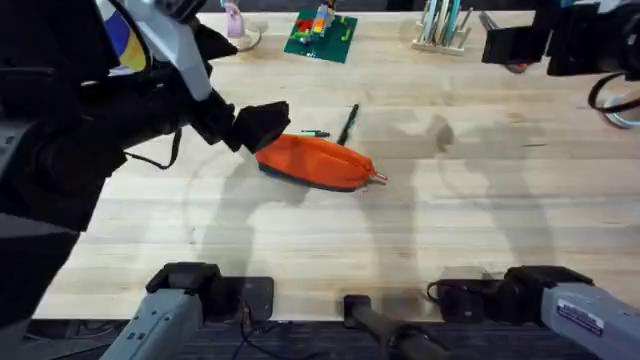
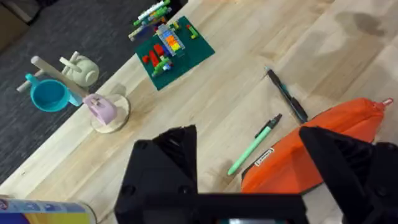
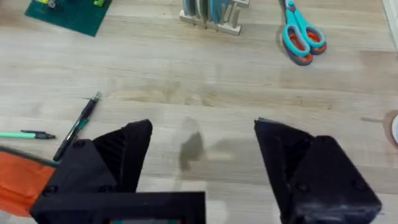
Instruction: Unzip the bag, pick up the pens from the table one at a time and place them inside, then zip the bag closed.
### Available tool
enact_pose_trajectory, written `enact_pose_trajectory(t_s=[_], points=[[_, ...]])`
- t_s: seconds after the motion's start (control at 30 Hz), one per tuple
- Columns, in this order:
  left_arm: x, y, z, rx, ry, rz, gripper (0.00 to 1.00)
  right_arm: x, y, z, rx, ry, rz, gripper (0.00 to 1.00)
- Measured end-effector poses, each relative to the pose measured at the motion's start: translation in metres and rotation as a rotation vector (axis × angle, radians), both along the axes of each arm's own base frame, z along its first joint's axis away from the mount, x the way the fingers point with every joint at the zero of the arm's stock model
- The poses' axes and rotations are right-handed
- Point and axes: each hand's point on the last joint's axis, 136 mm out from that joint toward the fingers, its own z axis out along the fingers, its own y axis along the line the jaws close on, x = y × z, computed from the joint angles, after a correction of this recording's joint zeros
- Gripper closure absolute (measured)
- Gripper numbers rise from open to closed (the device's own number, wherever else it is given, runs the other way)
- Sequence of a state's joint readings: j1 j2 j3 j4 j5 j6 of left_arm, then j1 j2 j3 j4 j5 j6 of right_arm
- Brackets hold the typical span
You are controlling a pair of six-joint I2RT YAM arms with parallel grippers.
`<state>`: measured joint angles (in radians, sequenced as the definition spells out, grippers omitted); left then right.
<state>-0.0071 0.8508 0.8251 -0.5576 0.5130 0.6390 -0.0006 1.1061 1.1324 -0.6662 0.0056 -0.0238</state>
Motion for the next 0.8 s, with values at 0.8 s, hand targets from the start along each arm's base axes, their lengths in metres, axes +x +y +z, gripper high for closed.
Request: enact_pose_trajectory(t_s=[0.8], points=[[-0.035, 0.009, -0.046, 0.271, 0.088, -0.165, 0.01, 0.001, 0.0, 0.001, 0.0, -0.004, 0.0, 0.004]])
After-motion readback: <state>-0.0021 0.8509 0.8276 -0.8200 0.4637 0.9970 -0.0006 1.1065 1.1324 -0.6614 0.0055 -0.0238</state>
